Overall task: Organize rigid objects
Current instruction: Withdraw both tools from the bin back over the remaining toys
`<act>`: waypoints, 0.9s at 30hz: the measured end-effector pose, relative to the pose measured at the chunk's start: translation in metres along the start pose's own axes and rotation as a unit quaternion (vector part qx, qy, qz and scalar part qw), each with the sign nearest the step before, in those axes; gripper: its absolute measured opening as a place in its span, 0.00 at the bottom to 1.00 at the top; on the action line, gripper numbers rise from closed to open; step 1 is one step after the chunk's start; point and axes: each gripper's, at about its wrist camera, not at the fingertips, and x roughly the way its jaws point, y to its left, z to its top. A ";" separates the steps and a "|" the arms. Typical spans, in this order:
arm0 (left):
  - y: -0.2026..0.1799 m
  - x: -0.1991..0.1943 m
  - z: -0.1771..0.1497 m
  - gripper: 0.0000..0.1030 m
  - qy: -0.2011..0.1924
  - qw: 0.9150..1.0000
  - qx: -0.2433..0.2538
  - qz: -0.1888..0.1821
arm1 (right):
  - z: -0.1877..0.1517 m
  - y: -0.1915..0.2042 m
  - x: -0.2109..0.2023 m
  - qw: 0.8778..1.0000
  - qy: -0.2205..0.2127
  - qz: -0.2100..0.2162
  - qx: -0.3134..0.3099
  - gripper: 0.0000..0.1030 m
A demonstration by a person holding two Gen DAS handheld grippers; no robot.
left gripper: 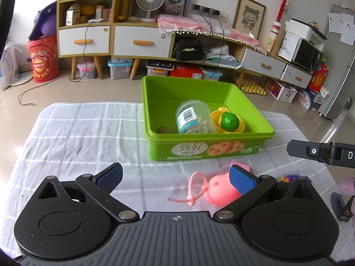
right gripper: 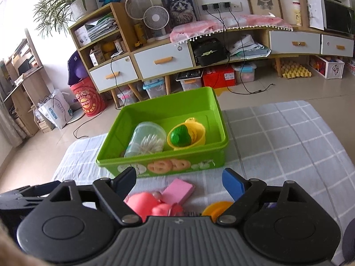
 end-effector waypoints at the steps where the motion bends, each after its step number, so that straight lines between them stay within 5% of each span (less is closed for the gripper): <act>1: 0.001 -0.002 -0.003 0.98 -0.001 1.000 -0.001 0.002 | -0.003 -0.001 0.000 1.000 0.000 -0.002 -0.002 0.60; 16: 0.015 -0.020 -0.045 0.98 0.001 0.999 0.034 0.007 | -0.037 -0.025 -0.015 0.998 -0.012 -0.011 -0.054 0.62; 27: 0.011 -0.022 -0.070 0.98 0.020 0.997 0.068 -0.035 | -0.063 -0.041 -0.012 0.996 0.013 -0.028 -0.084 0.67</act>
